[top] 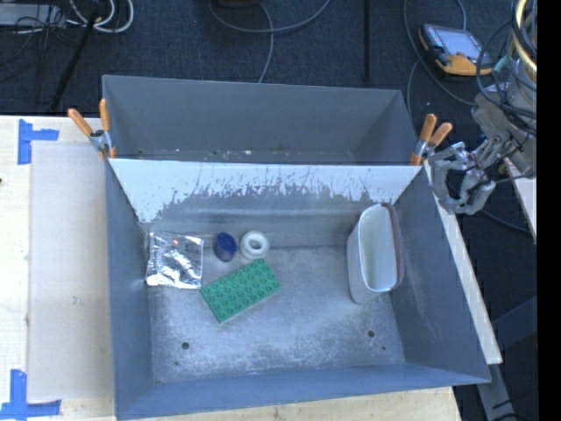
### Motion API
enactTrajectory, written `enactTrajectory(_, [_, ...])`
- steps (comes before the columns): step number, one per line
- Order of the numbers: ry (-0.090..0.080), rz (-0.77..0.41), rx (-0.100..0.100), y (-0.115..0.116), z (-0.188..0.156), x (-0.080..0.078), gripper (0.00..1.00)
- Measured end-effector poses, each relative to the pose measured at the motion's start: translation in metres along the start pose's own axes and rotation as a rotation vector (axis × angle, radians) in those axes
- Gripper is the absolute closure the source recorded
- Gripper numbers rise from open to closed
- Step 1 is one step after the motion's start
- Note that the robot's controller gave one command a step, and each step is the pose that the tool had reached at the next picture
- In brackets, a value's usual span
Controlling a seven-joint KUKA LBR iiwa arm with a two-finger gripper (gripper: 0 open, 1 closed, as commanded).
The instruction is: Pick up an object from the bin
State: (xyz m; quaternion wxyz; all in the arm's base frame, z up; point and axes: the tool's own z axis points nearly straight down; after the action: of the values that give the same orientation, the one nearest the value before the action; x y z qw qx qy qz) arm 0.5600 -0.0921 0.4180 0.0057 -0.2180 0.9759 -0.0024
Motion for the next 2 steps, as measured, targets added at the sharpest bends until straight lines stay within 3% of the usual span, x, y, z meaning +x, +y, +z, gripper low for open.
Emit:
enactTrajectory(1, [0.012, -0.231, -0.011, -0.022, 0.085, 0.063, 1.00])
enactTrajectory(2, [0.014, -0.313, -0.017, -0.003, 0.279, 0.075, 1.00])
